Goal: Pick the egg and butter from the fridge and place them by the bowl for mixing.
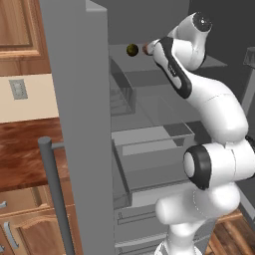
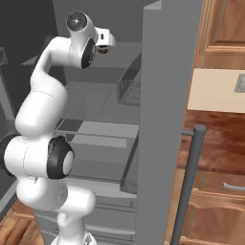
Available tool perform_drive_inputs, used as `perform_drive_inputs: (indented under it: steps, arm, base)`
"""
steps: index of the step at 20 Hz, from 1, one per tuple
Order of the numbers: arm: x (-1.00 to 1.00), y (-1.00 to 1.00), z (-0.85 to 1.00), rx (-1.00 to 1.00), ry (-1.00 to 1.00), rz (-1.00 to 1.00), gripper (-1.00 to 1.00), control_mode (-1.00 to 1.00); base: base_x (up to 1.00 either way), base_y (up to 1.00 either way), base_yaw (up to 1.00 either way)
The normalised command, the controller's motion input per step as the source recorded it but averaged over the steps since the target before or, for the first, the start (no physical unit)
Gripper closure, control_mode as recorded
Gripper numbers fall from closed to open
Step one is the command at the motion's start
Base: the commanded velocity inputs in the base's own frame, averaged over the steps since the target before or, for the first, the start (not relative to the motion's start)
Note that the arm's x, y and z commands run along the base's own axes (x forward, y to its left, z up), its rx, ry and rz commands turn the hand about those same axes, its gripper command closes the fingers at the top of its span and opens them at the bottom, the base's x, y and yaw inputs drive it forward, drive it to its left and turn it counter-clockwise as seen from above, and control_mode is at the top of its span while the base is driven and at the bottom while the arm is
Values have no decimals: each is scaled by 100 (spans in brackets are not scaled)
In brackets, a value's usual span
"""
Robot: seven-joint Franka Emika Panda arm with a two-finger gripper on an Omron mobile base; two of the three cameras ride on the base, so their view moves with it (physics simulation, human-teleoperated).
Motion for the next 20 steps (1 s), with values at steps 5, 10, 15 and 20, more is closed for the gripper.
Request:
perform_drive_inputs:
  steps: [5,10,15,20]
  arm:
    - [64,6,0,0,0,0,-100,-100]
    - [60,0,0,0,0,0,-100,-100]
    - [64,0,-4,0,0,0,-100,-100]
    - [61,0,-11,0,0,0,-100,-100]
  base:
    - [0,0,0]
    - [0,0,0]
    - [0,0,0]
    - [0,0,0]
